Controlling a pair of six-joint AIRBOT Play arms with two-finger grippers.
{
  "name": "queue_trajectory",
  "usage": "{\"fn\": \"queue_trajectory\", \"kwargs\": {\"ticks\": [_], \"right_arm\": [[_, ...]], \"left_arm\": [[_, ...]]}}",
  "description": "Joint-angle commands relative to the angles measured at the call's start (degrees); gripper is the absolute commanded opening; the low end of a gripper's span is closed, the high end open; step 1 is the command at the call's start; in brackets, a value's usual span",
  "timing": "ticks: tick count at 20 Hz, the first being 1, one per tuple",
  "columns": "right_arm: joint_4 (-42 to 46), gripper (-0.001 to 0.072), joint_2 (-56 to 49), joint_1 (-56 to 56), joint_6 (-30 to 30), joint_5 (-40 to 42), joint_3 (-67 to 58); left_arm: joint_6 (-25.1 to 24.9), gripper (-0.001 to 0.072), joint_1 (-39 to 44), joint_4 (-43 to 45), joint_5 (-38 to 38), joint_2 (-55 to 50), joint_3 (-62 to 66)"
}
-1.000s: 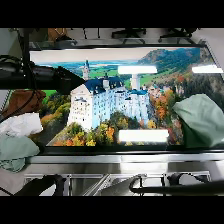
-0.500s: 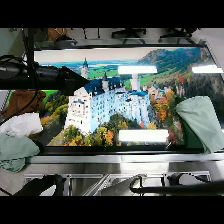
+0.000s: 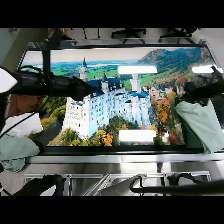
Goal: Fold the shirts.
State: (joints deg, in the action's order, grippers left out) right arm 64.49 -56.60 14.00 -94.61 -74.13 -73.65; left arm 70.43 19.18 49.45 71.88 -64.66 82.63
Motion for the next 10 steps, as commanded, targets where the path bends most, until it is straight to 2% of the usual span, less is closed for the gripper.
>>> {"fn": "queue_trajectory", "kwargs": {"ticks": [1,6,10], "right_arm": [[3.5,0.0018,0.0,-9.1,2.1,5.6,5.4],[4.1,0.0018,-0.8,-9.8,3.1,5.8,5.8],[3.2,0.0018,-0.8,-9.8,2.9,3.7,5.8]], "left_arm": [[0.2,0.0014,4.8,0.0,-3.8,0.0,-7.8],[1.0,0.0014,9.3,0.0,-11.0,0.0,-14.3],[1.0,0.0015,9.3,0.0,-11.6,0.0,-16.2]]}}
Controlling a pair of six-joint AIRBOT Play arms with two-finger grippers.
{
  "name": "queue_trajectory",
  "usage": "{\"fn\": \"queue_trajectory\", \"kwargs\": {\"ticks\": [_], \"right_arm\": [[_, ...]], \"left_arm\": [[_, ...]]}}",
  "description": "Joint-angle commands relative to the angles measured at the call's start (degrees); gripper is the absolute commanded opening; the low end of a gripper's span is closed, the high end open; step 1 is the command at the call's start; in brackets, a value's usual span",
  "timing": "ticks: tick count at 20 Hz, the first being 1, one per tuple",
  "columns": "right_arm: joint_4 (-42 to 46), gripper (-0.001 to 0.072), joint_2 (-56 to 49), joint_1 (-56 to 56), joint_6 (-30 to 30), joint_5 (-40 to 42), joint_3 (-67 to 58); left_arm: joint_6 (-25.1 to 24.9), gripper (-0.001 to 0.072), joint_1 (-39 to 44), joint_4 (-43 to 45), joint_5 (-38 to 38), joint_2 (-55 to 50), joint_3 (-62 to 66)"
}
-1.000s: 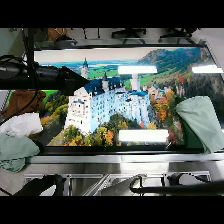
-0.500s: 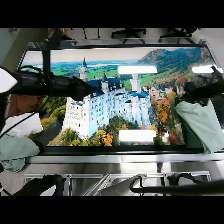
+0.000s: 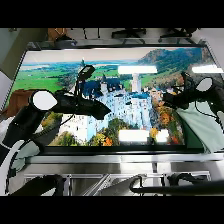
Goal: Fold the shirts.
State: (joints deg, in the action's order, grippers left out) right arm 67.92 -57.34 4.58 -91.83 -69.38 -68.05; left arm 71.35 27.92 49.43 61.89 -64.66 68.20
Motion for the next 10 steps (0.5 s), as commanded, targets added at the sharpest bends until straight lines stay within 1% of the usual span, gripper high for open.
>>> {"fn": "queue_trajectory", "kwargs": {"ticks": [1,10], "right_arm": [[-0.2,0.0018,-0.1,-0.4,0.2,-1.0,0.2],[-0.2,0.0018,-0.2,-0.4,0.2,-1.0,0.2]], "left_arm": [[0.1,0.0015,0.6,0.1,-1.5,0.0,-1.9],[0.1,0.0015,0.6,0.0,-1.9,0.0,-1.8]]}}
